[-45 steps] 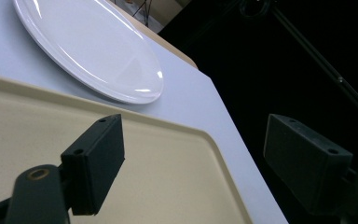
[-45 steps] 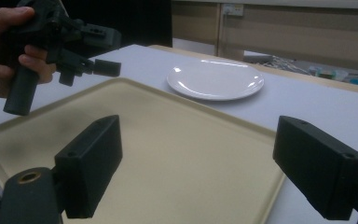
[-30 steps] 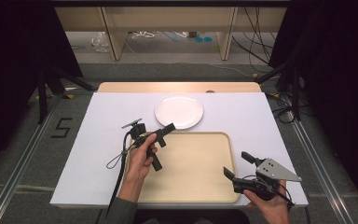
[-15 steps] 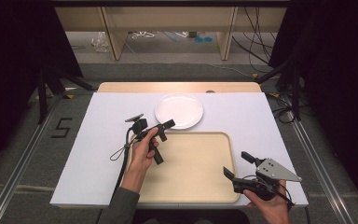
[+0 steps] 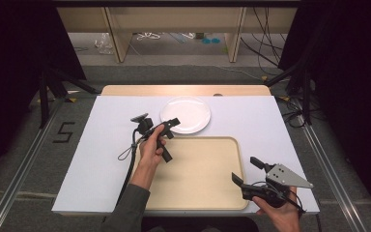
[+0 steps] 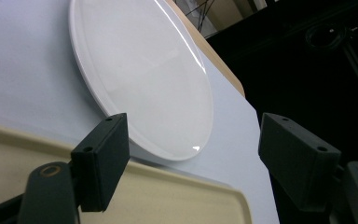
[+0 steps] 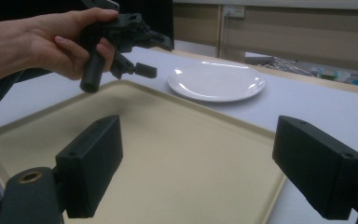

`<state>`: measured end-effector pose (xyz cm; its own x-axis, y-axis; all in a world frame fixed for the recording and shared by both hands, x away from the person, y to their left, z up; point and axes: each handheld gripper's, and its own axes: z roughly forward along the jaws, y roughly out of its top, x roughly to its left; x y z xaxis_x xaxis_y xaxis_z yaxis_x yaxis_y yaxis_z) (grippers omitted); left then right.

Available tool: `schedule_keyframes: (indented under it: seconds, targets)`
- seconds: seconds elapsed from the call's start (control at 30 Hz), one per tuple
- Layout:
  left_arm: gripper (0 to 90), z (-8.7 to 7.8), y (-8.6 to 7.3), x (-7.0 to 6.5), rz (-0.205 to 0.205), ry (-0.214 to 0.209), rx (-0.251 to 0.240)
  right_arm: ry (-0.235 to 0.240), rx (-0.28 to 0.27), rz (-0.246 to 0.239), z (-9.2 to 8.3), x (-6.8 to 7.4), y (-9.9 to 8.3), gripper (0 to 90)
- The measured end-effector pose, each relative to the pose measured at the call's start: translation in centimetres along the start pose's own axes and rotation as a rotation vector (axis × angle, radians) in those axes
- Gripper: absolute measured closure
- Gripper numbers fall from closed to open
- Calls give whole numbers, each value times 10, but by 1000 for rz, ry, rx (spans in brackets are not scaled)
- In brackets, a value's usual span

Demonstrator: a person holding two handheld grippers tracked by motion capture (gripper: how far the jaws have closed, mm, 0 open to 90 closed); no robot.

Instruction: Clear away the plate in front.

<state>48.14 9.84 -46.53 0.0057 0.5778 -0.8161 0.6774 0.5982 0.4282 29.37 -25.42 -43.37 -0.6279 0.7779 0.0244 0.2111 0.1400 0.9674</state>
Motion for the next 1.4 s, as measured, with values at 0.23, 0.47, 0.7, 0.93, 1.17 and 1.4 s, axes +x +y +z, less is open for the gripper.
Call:
schedule_keyframes:
  seconds: [0.23, 0.47, 0.7, 0.93, 1.17, 1.4]
  targets:
    - [250, 10, 4, 4, -73, 55, -11, -5, 9, -1, -1, 0, 1, 169]
    - [261, 18, 8, 6, -124, 63, -11, 6, -6, 1, 0, 0, 0, 170]
    - [262, 24, 13, 12, -145, 106, -31, 0, 4, -2, -1, 0, 1, 169]
    - [272, 32, 13, 14, -197, 132, -40, -1, 5, 0, -2, 0, 1, 170]
    - [284, 37, 15, 20, -232, 145, -34, 10, 32, 19, -3, 1, 1, 170]
    - [320, 44, 14, 23, -257, 152, -36, 12, 32, 19, -3, 1, 1, 170]
